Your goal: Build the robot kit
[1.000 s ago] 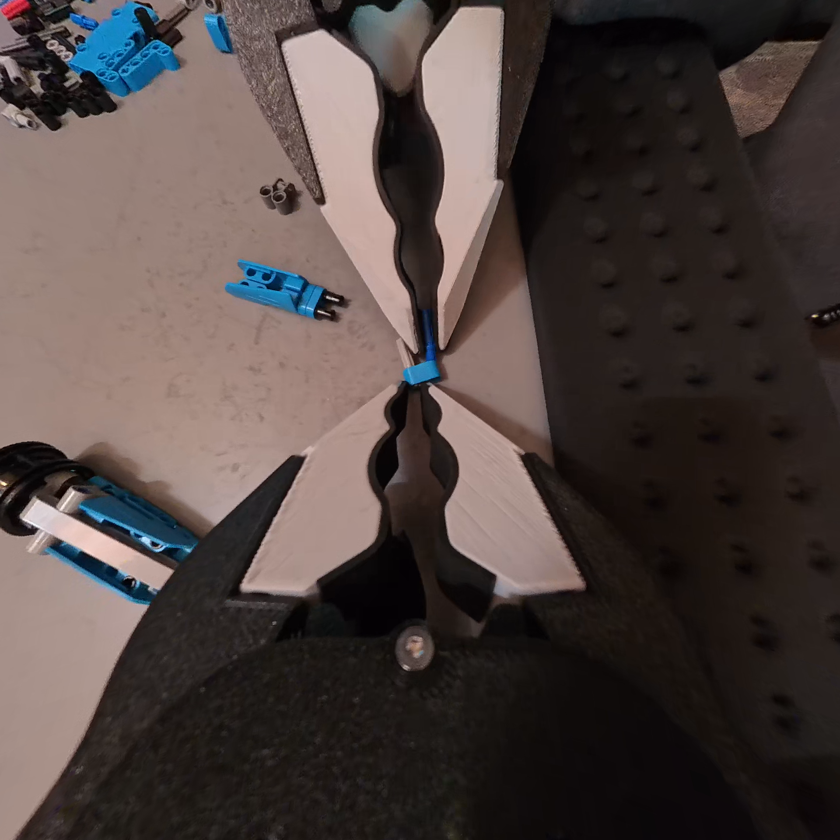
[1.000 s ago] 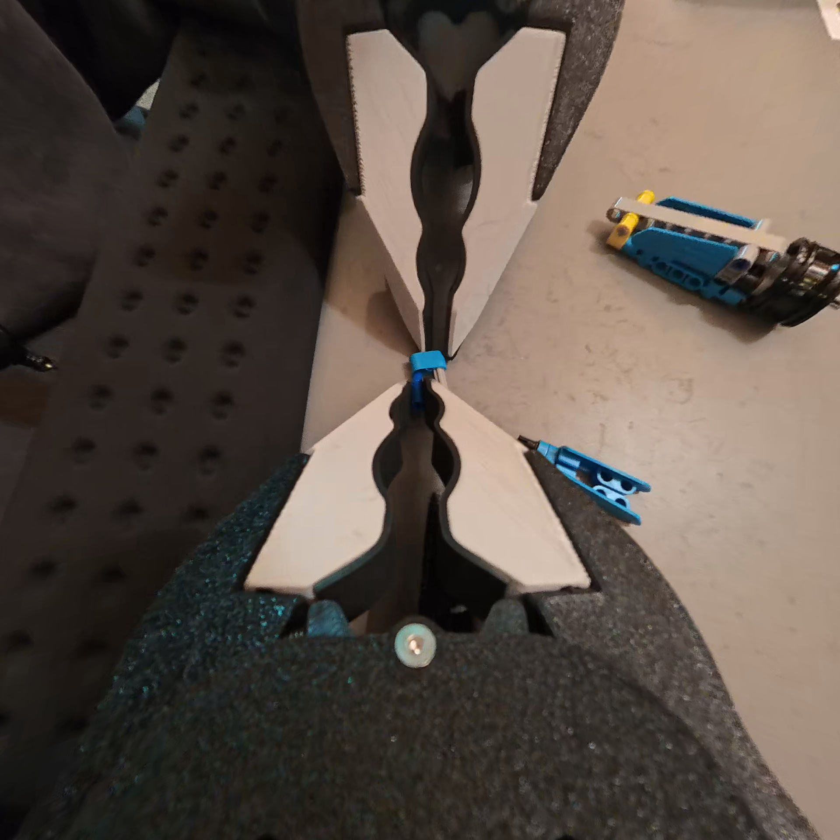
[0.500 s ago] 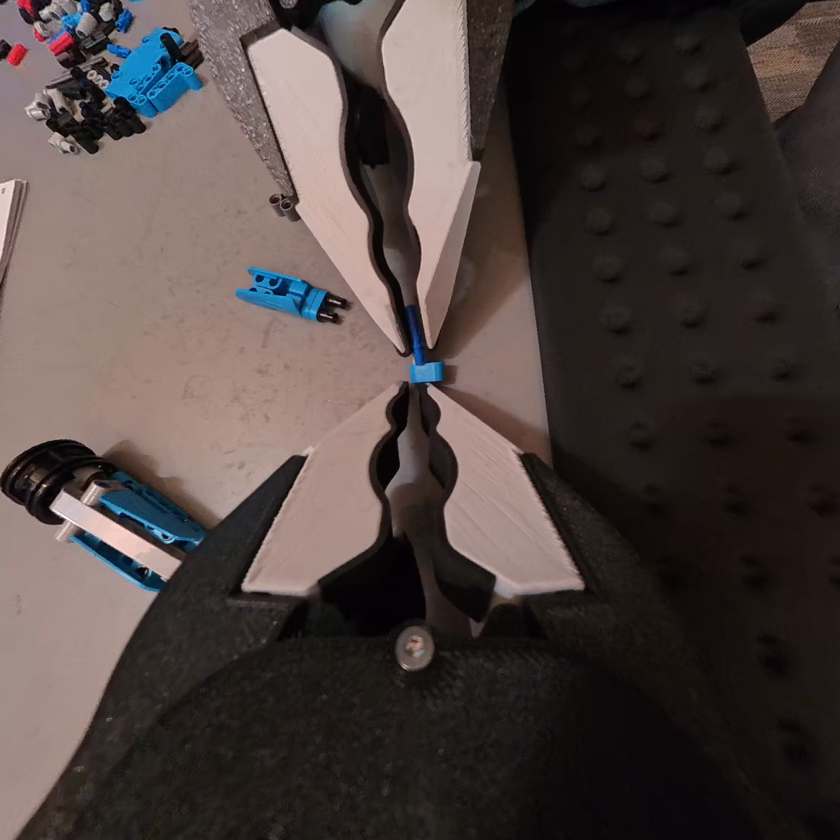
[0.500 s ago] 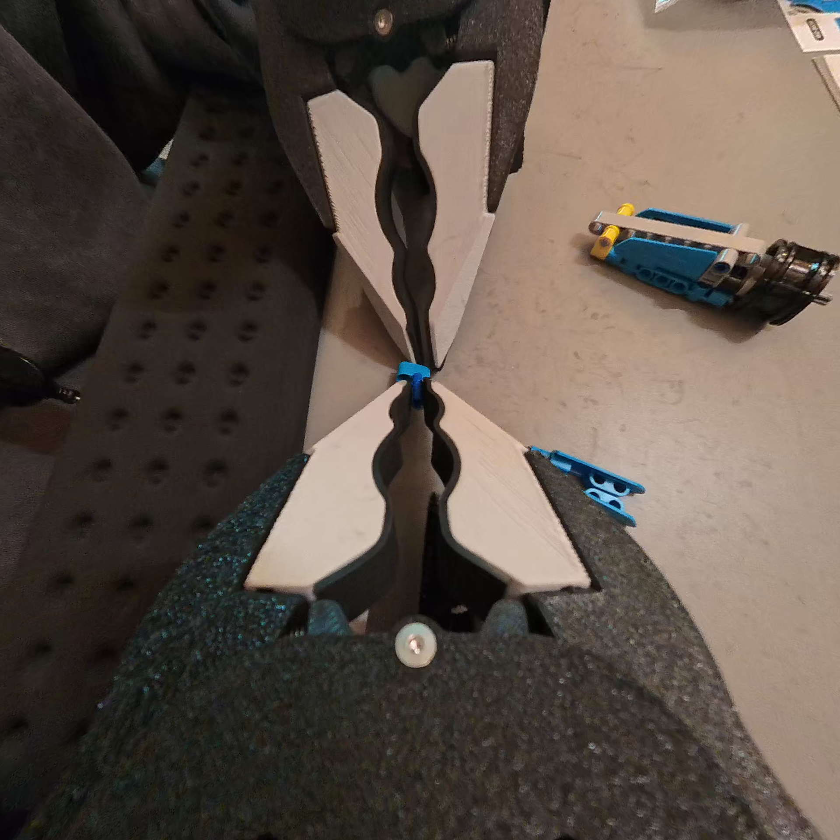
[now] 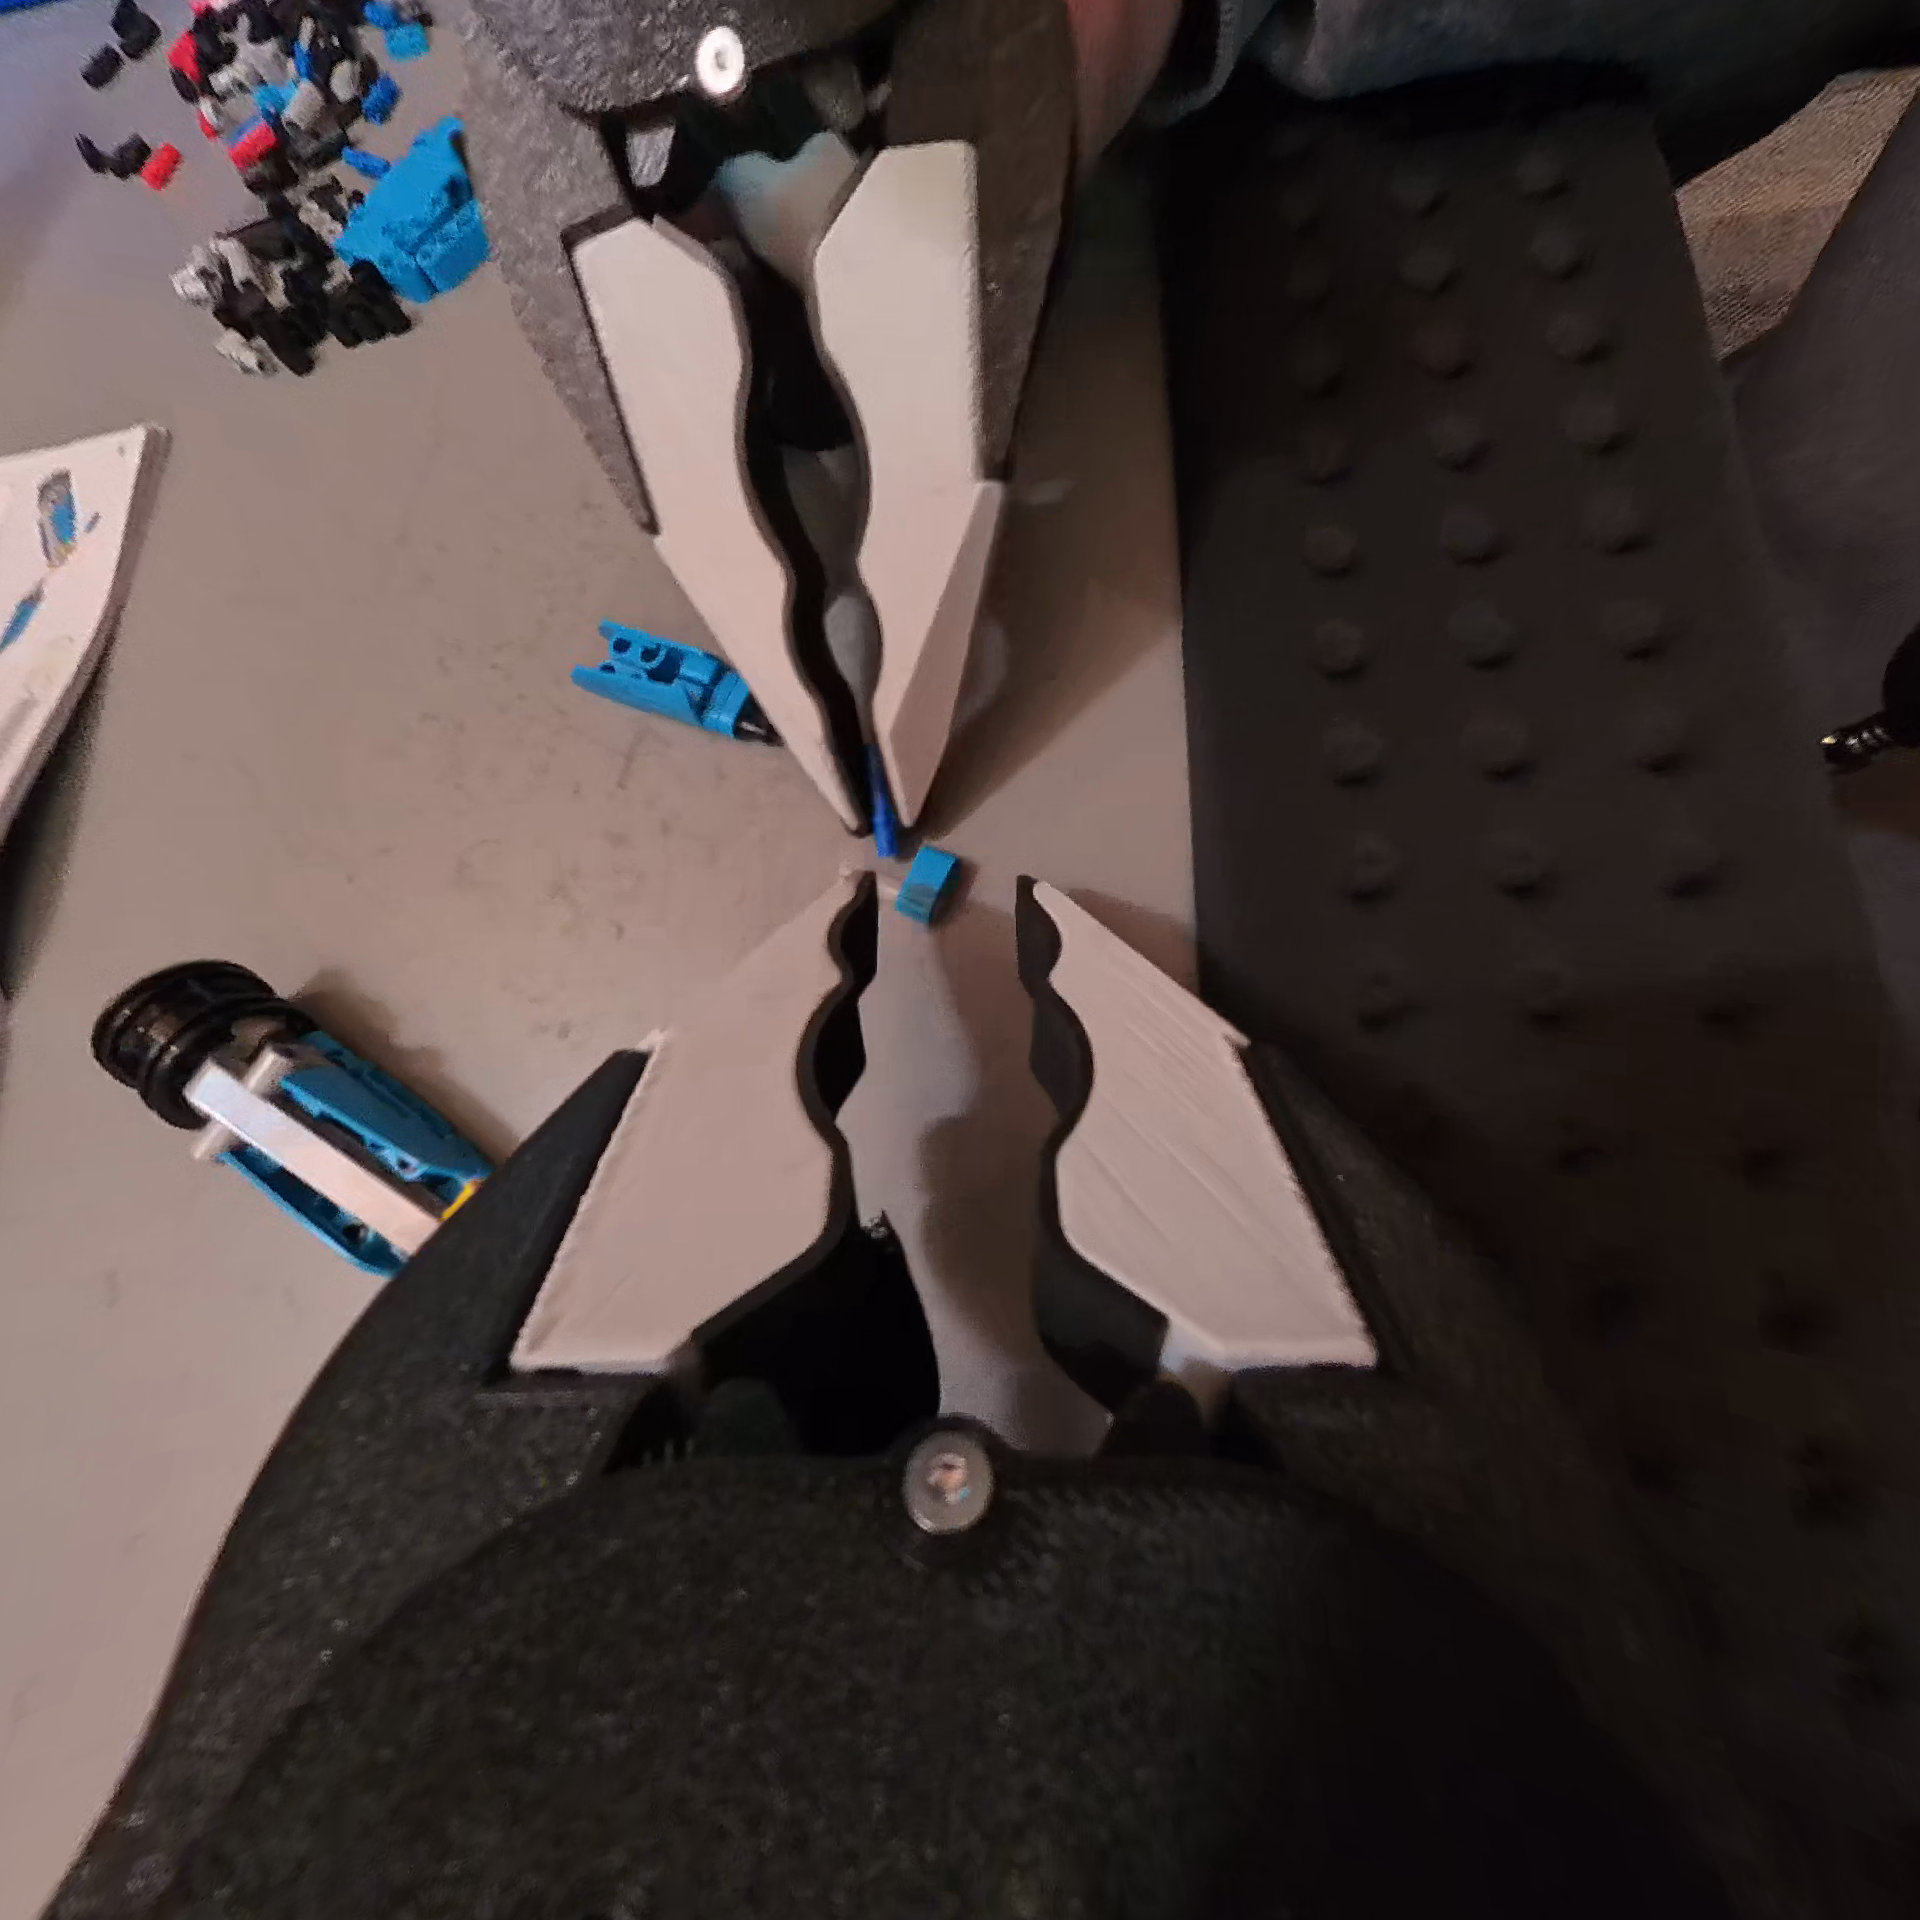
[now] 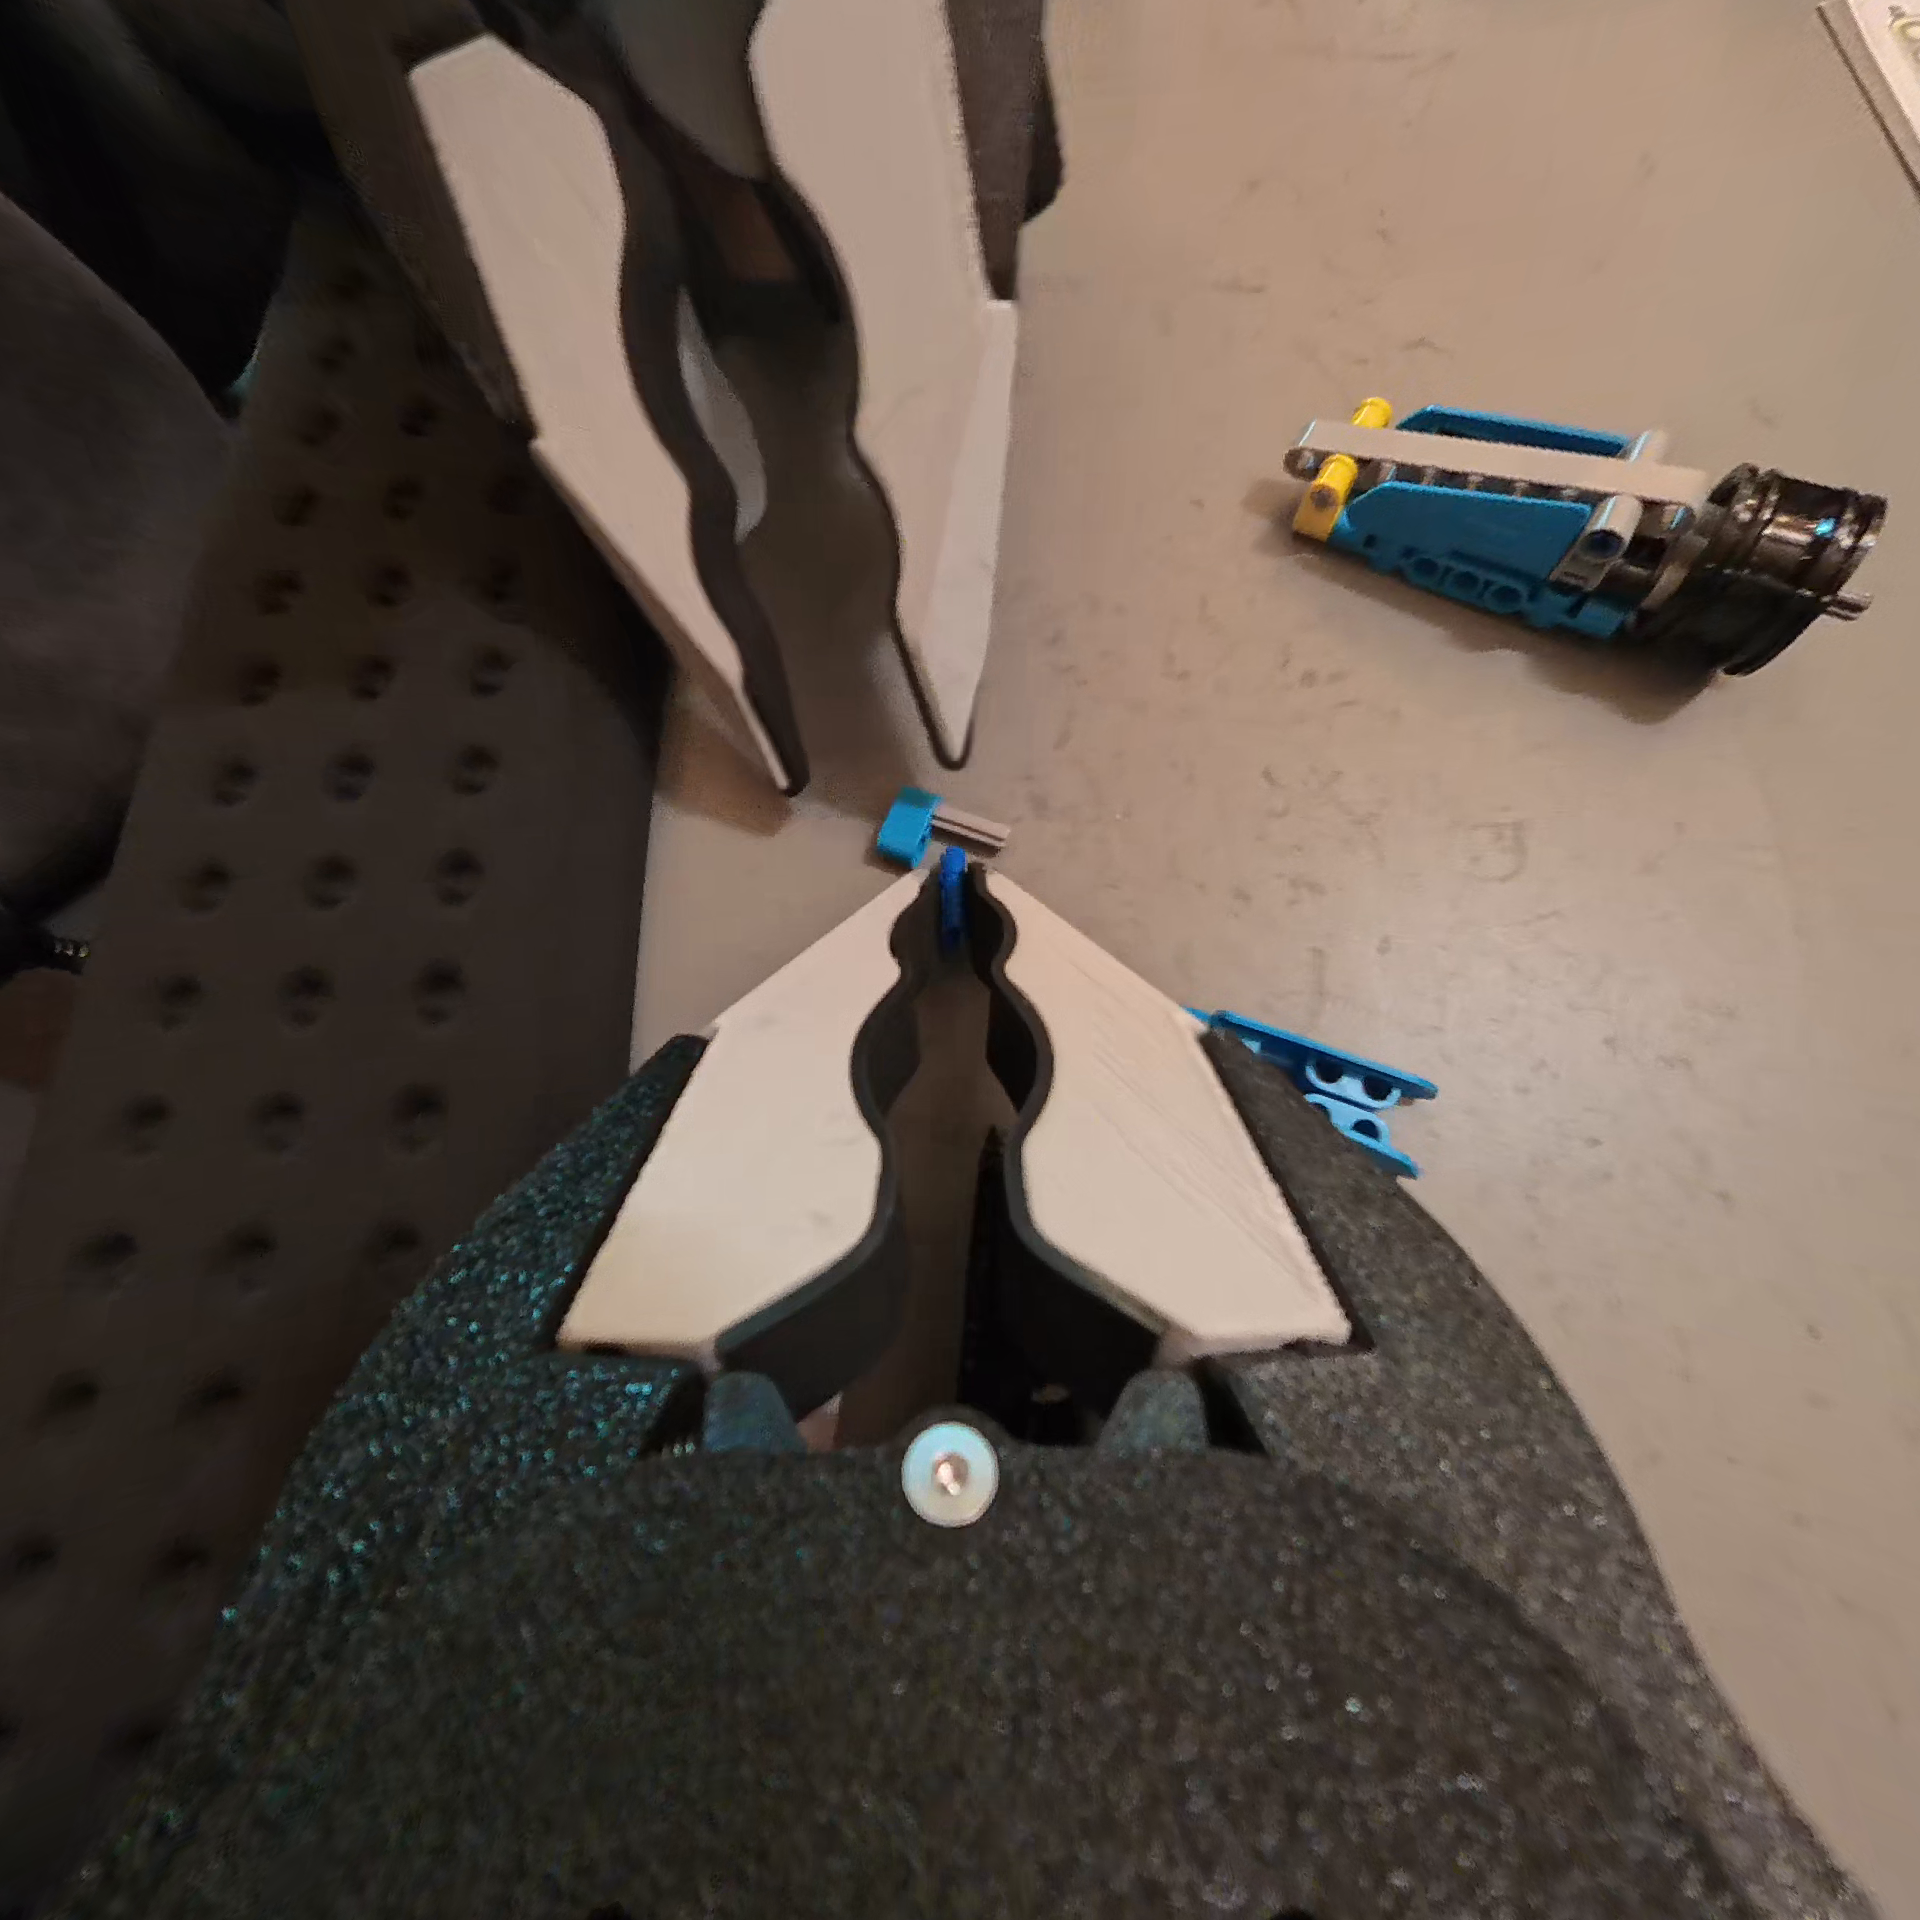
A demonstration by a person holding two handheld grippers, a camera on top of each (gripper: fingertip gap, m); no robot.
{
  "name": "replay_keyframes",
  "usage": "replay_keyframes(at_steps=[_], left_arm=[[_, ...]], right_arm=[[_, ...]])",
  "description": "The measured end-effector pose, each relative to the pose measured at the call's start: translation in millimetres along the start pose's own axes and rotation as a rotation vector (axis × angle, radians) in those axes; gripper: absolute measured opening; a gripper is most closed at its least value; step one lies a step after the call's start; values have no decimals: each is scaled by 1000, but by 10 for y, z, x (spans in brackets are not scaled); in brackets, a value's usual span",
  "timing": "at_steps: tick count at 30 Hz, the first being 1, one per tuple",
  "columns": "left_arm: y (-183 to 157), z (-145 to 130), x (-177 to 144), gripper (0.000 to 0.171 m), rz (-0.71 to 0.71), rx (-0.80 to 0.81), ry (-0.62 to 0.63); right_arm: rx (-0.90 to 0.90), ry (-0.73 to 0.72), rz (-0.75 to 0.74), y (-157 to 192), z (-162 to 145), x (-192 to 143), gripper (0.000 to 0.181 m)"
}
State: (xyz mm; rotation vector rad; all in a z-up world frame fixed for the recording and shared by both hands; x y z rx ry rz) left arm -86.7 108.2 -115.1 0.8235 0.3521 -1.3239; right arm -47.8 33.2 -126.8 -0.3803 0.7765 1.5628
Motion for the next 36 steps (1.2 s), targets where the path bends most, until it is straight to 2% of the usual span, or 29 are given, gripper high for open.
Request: replay_keyframes(at_steps=[4,10,20,23,28,33,36], left_arm=[[-6,8,73,20,32,60,74],[67,-12,115,17,-56,39,88],[83,1,84,7,8,32,75],[159,175,-87,7,12,-122,-153],[280,484,-468,6,-133,-463,-691],[373,648,-634,7,-282,-674,-1014],[376,662,-601,6,-362,-761,-1096]], right_arm=[[24,-42,-7,-22,37,-64,5],[31,-63,-27,-40,49,-114,5],[46,-103,6,17,73,-186,5],[111,-187,77,35,151,-286,5],[133,-457,274,189,411,-659,5],[60,-634,368,375,610,-907,4],[49,-651,368,402,634,-925,4]])
Point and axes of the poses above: each gripper's, where its closed fingertips meet, x out along the fingers, z out of its top, y = z × x across the jaws, the point moved 5 cm from there along -x, back along the fingers, and after that the axes turned 13 degrees about x, right-handed, at the moved point
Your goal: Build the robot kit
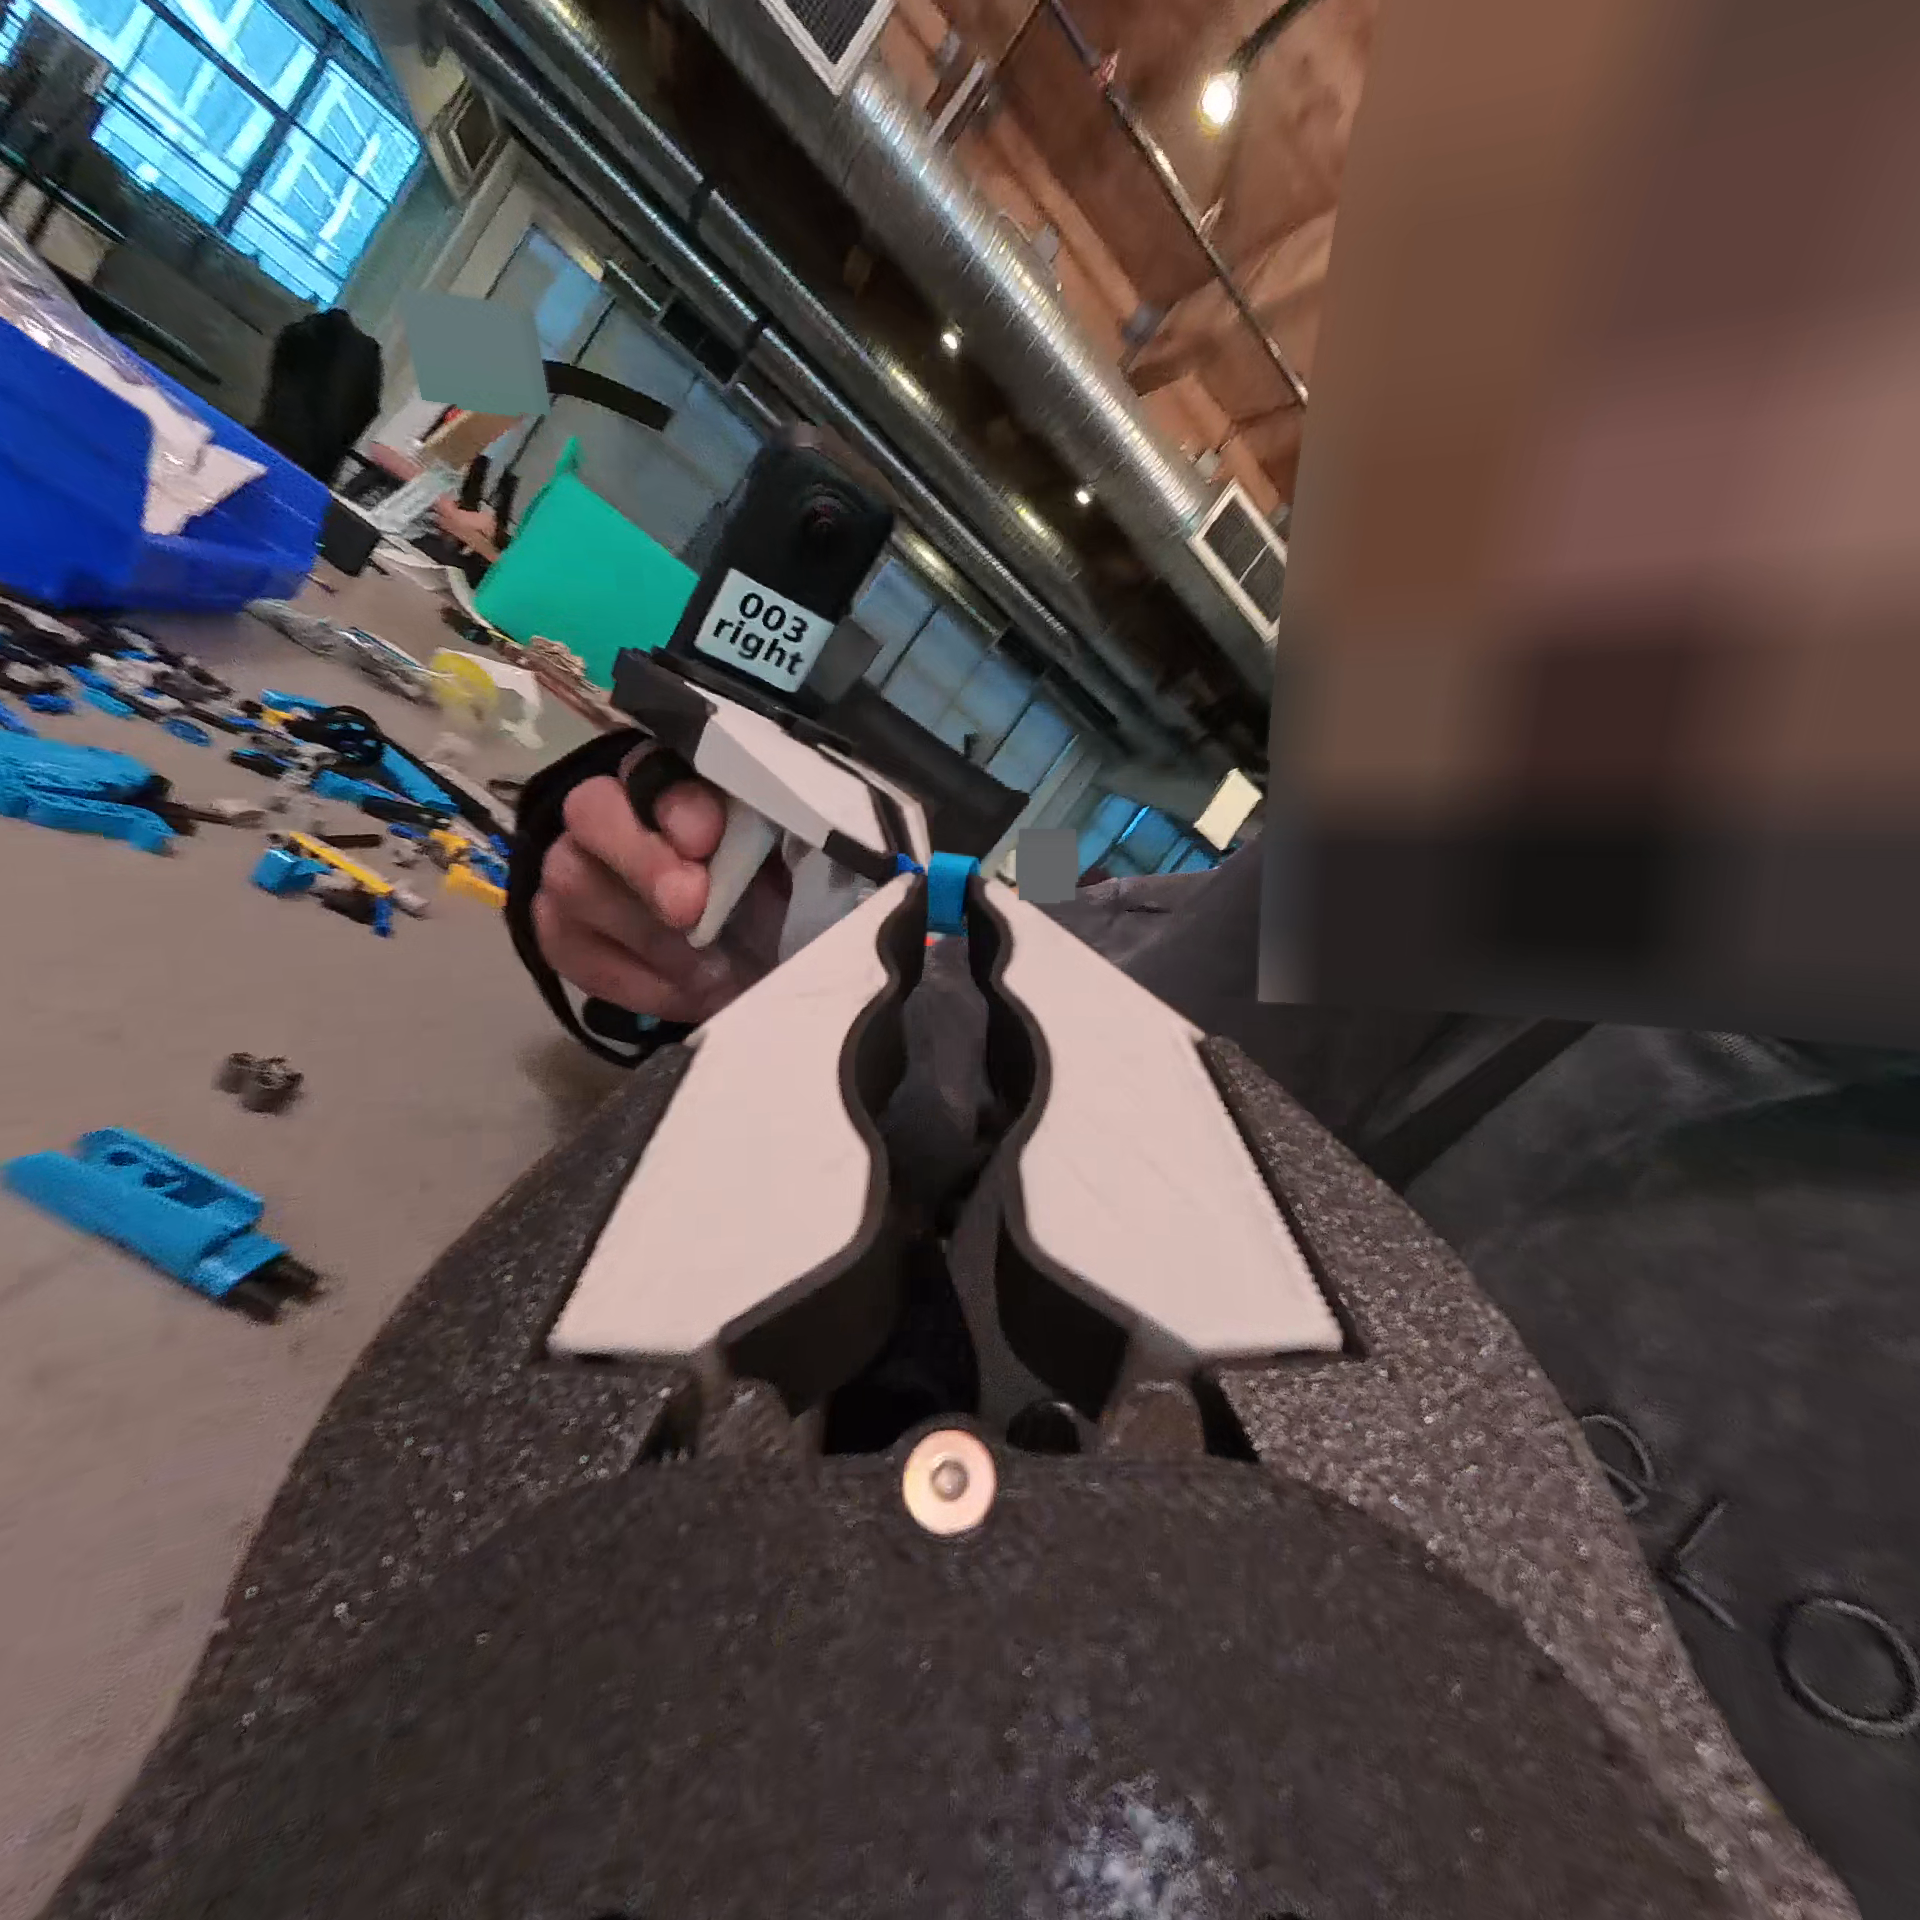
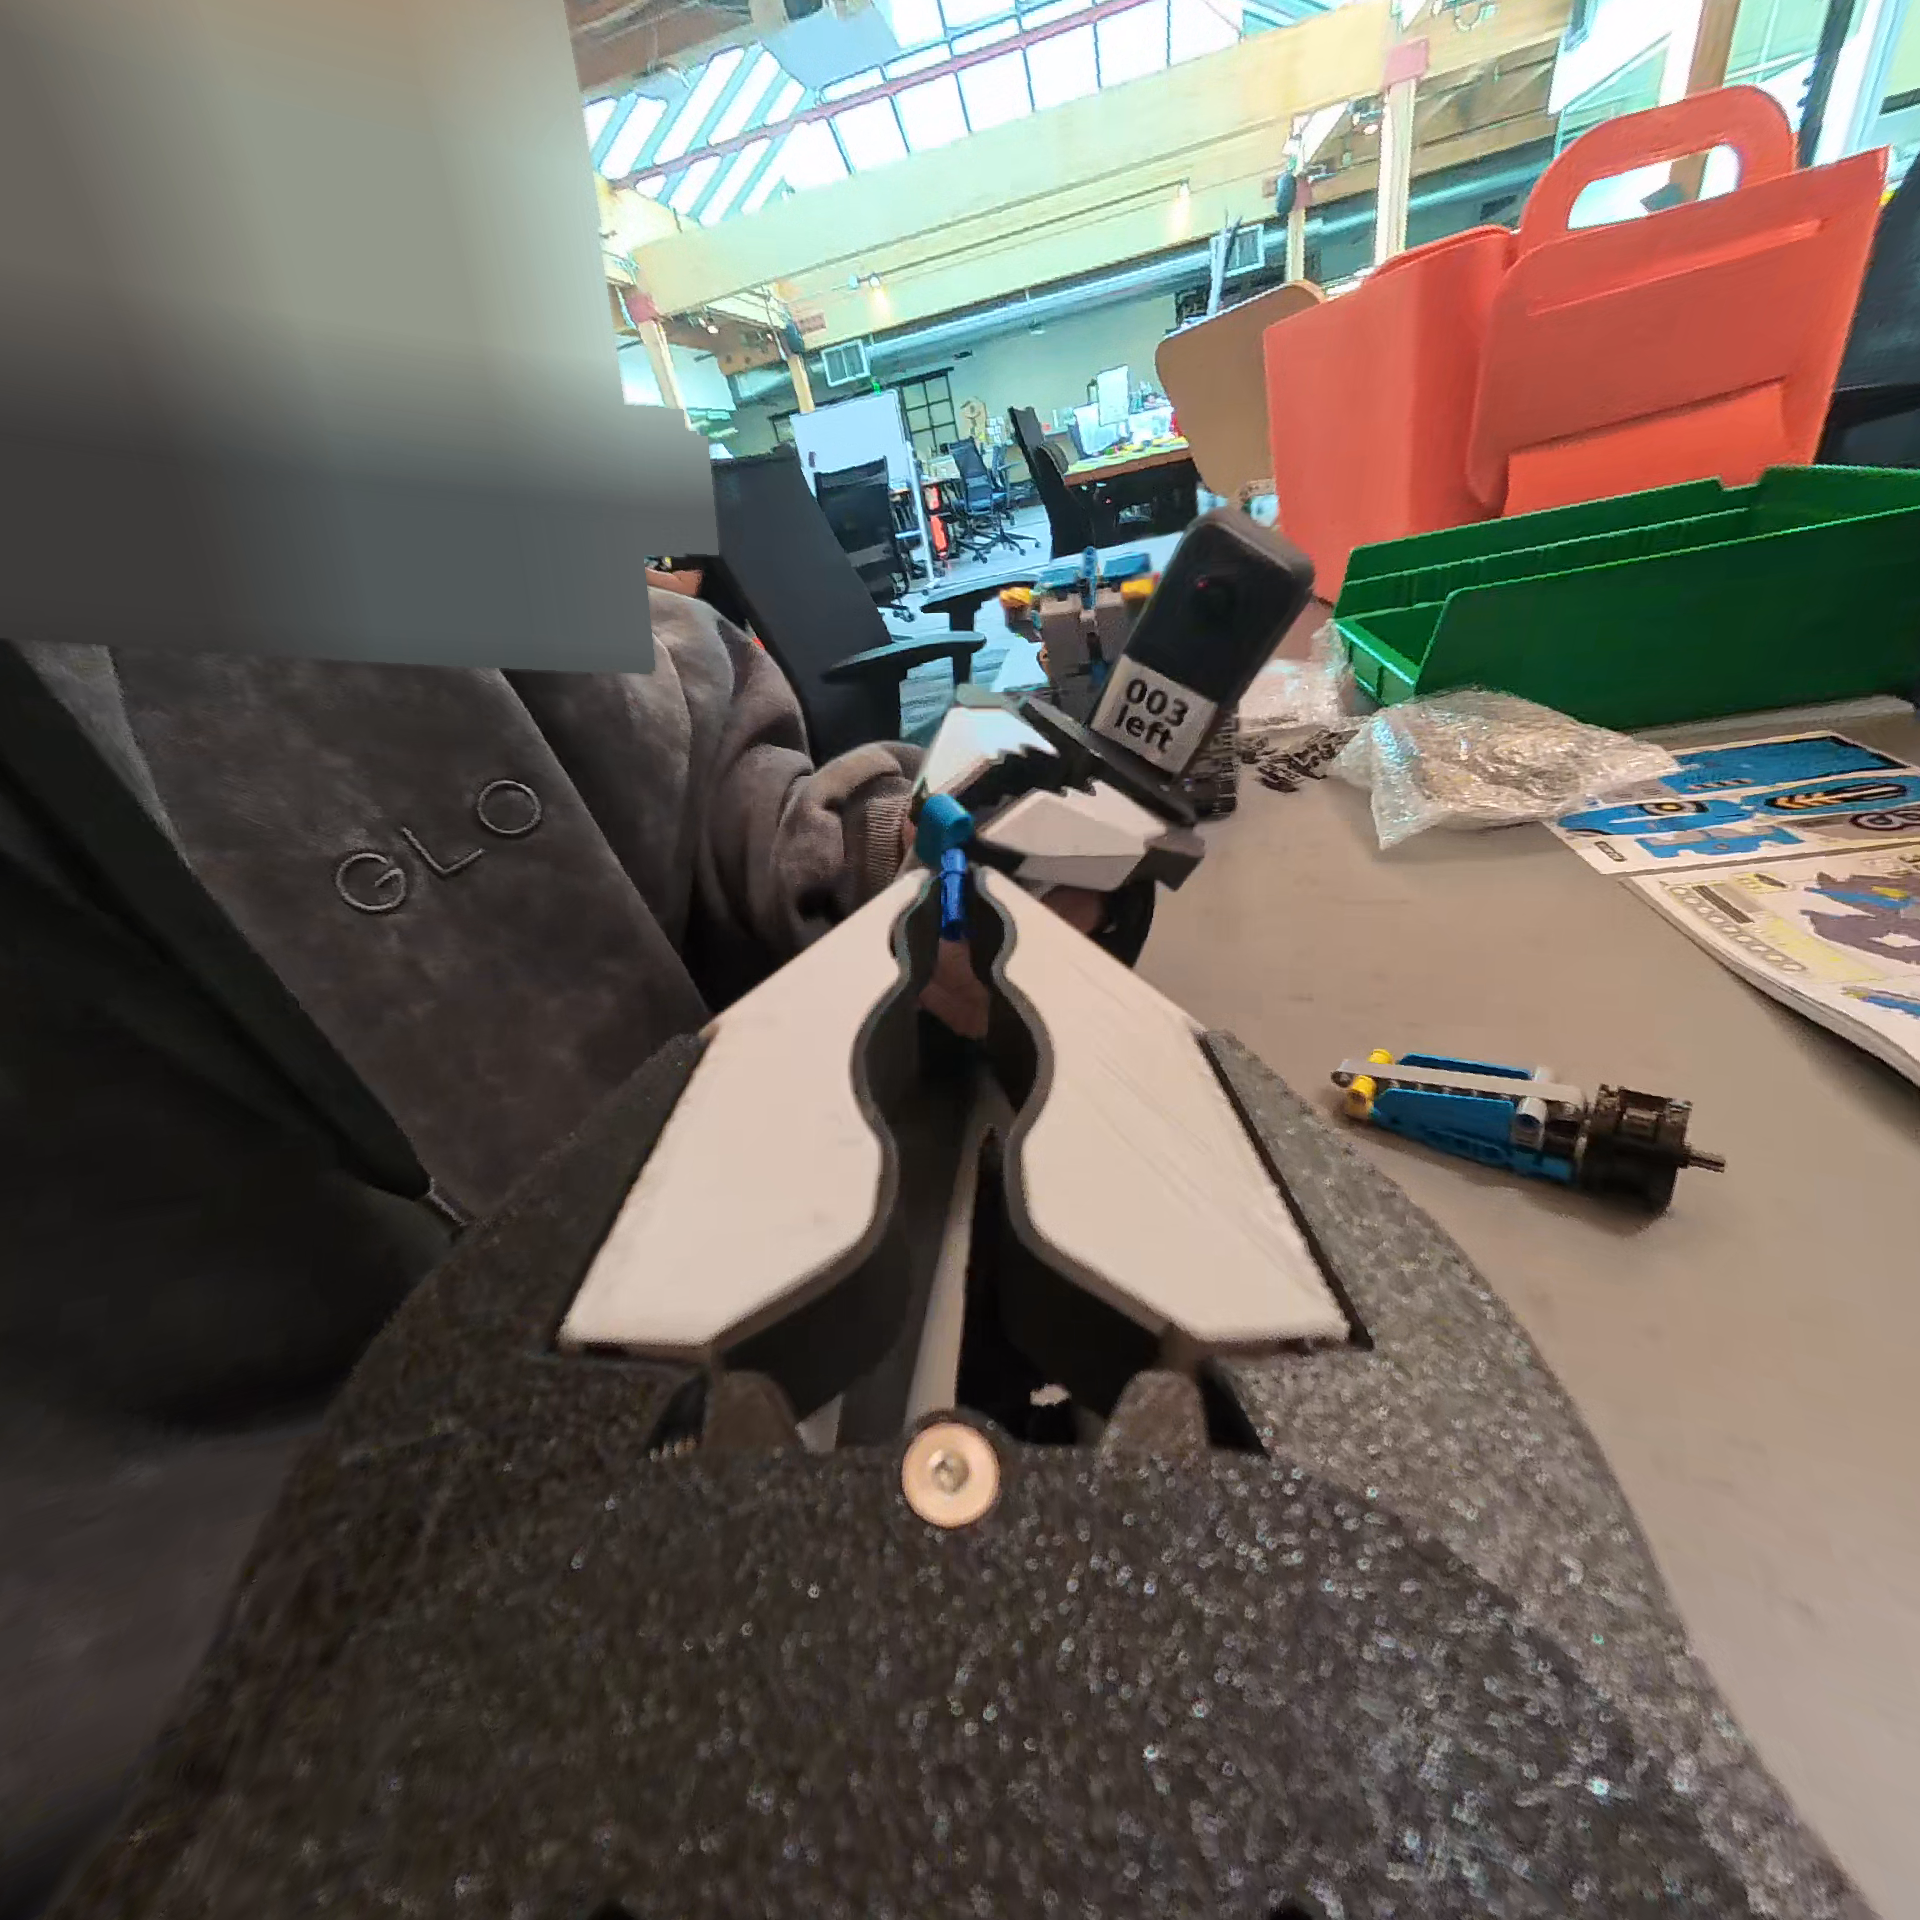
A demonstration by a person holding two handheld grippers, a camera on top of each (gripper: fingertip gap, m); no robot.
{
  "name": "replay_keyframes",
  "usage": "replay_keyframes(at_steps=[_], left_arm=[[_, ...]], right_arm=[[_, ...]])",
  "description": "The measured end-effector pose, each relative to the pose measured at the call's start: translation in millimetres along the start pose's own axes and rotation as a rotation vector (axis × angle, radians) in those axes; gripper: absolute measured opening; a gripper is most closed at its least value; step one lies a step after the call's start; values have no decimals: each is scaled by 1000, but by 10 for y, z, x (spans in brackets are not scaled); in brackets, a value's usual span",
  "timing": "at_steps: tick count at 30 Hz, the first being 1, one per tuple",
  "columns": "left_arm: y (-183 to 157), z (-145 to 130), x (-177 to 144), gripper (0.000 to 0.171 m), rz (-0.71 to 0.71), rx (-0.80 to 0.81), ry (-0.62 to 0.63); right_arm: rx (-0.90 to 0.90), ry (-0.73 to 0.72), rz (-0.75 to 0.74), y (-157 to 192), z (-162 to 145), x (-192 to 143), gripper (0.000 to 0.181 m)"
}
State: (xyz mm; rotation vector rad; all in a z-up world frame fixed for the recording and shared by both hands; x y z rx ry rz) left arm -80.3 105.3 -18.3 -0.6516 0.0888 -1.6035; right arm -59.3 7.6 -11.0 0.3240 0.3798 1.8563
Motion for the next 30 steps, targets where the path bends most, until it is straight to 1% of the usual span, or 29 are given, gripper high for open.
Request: replay_keyframes(at_steps=[4,11,13,17,21,27,30], left_arm=[[34,-27,28,7,-33,-68,-20],[47,-69,73,7,-75,-142,-28],[74,-68,65,6,-54,-142,-38],[75,-69,72,7,-53,-144,-41],[75,-67,80,7,-51,-135,-39],[62,-60,88,7,-65,-139,-45],[66,-64,84,6,-68,-144,-43]], right_arm=[[-29,10,-24,7,-9,10,4],[5,-10,19,38,9,-20,4],[15,-10,-3,0,6,-25,4],[34,-14,6,-7,2,-31,4],[150,-25,75,-29,-4,-38,4],[176,-45,156,35,25,-50,4],[164,-43,146,34,20,-45,4]])
Point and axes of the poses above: each gripper's, where its closed fingertips meet, x out along the fingers, z out of its top, y = z × x across the jaws, the point moved 5 cm from there along -x, back along the fingers, and after that the axes turned 13 degrees about x, right-handed, at the moved point
